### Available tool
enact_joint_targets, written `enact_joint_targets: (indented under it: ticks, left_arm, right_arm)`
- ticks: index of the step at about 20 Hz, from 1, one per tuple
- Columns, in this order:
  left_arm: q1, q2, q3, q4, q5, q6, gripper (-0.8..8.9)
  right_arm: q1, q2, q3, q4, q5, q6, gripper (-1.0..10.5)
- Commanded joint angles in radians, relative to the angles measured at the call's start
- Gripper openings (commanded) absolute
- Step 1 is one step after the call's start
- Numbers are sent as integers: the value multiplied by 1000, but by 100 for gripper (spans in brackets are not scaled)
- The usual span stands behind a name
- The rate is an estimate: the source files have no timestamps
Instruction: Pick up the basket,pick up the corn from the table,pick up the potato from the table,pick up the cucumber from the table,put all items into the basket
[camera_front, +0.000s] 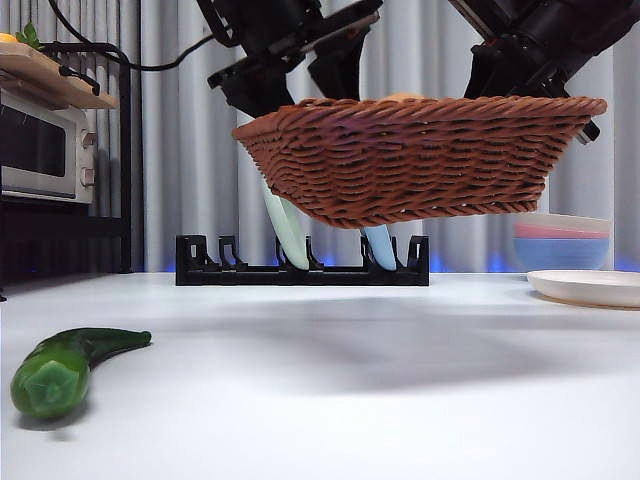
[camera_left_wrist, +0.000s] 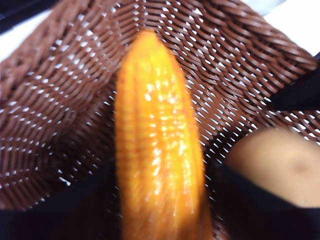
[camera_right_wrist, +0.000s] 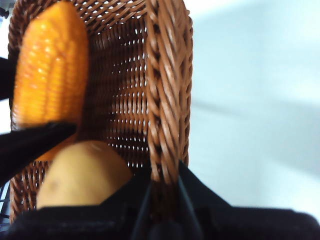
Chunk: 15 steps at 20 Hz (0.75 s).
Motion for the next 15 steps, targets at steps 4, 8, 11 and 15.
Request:
enact_joint_targets:
  ticks: [4,8,11,15]
  left_arm:
    - [-19,-23,72,-141,2,-18,534]
    - [-67,-144,166,-379,-1,-10,534]
    - [-128,-313,166,-489,-68,-19,533]
    - [-217,-470,152,-742,-309,-192,533]
  right_arm:
    - [0,3,5,14,-14,-1,-12]
    - [-4,3,5,44,-11,-1,-12]
    - [-11,3,5,62,-11,-2,-12]
    - [-22,3,5,73,-11,-13,-12]
